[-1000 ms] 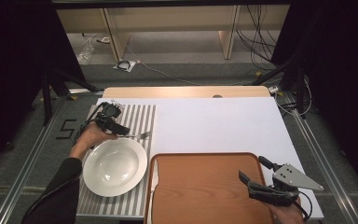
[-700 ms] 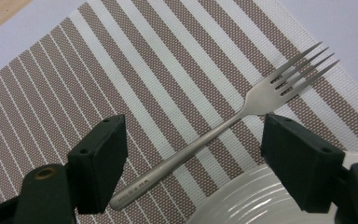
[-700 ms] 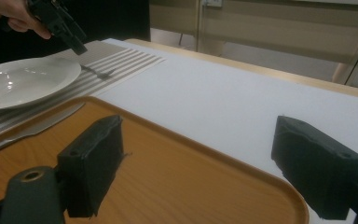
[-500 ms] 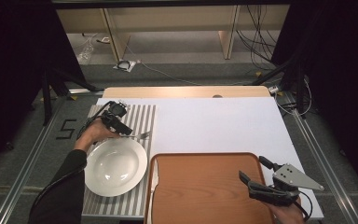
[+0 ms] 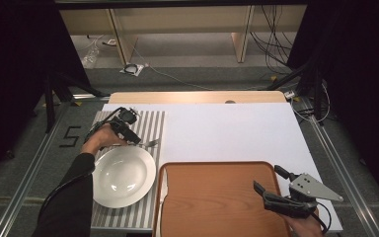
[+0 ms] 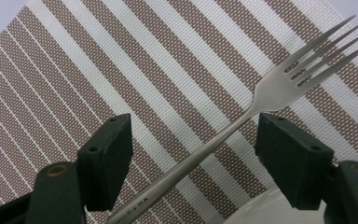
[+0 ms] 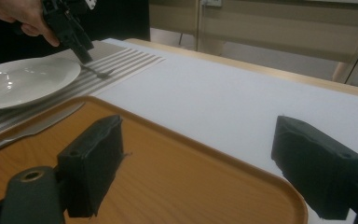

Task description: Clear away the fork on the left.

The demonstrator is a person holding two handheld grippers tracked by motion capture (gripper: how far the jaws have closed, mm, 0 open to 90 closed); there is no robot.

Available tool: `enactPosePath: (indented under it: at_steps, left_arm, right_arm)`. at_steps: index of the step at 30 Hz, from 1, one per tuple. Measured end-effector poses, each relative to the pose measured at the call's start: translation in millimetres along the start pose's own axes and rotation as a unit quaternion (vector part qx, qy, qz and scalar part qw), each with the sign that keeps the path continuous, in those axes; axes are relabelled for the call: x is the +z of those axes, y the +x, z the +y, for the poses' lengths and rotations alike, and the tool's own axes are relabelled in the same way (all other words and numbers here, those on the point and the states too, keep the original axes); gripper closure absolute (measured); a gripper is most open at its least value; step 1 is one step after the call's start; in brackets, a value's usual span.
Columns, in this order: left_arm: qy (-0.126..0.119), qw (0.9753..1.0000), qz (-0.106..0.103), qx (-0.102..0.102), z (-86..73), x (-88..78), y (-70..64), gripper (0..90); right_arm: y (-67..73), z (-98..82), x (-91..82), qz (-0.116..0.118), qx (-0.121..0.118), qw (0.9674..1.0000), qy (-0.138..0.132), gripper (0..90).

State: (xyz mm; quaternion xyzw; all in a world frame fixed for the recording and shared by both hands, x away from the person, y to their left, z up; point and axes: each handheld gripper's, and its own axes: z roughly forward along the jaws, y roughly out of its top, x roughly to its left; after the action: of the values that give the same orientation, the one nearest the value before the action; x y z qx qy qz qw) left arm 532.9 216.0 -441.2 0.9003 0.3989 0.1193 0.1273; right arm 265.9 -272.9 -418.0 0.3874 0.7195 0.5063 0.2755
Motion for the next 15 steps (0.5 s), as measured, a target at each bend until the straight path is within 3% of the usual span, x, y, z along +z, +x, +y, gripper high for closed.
enactPosePath:
  at_steps: [15]
  left_arm:
    - [0.016,0.9996,0.001,0.025,1.5,9.4,-0.2,31.9]
  right_arm:
    - [0.0,-0.2,0.6,0.003,0.001,1.0000,-0.005,17.6]
